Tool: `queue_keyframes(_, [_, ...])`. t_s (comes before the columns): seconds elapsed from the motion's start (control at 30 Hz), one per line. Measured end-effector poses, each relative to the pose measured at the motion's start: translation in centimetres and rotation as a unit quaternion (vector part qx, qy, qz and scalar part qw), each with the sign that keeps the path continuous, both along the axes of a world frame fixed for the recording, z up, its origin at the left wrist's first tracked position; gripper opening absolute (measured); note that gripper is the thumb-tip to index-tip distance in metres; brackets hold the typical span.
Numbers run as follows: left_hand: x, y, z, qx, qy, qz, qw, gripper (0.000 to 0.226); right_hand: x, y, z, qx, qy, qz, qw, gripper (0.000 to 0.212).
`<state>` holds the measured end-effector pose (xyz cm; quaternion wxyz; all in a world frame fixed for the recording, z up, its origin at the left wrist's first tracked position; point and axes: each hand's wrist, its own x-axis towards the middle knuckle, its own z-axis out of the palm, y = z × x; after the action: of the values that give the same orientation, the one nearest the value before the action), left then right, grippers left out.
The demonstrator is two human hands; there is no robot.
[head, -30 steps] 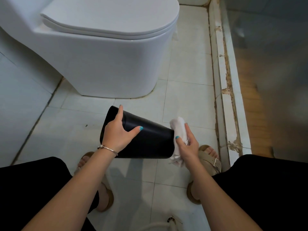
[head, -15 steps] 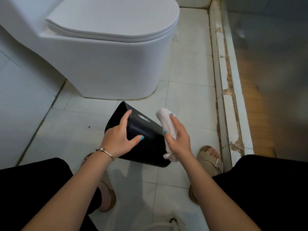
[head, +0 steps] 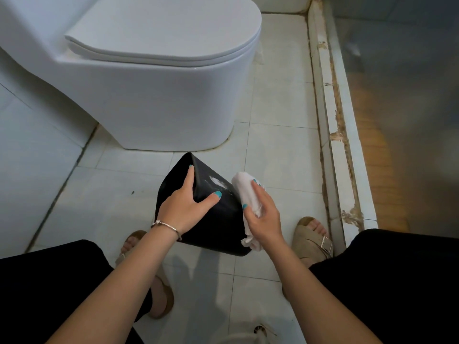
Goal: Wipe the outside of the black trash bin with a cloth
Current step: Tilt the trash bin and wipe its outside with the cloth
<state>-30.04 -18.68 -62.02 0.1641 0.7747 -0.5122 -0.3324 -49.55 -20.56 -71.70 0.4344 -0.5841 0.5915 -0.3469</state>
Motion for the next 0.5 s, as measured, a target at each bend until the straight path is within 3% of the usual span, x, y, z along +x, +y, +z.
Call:
queue_keyframes(0.13, [0.03,-1.0,0.8,0.027,0.15,0.026,0.988,0.101,0.05,0.15,-0.13,0.003,-0.01,0.0,1.0,0.064])
queue_keyframes(0.27, [-0.03,-0.98,0.69,0.052,0.099,0.001,0.994,0.11,-0.06,0.35,-0.36,0.018,-0.007,-0.005,1.0,0.063])
queue_keyframes(0.5, [0.25,-0.27,0.37,0.038,0.087,0.008,0.995,0.123,-0.09,0.4,-0.24,0.055,-0.018,-0.027,0.998,0.061])
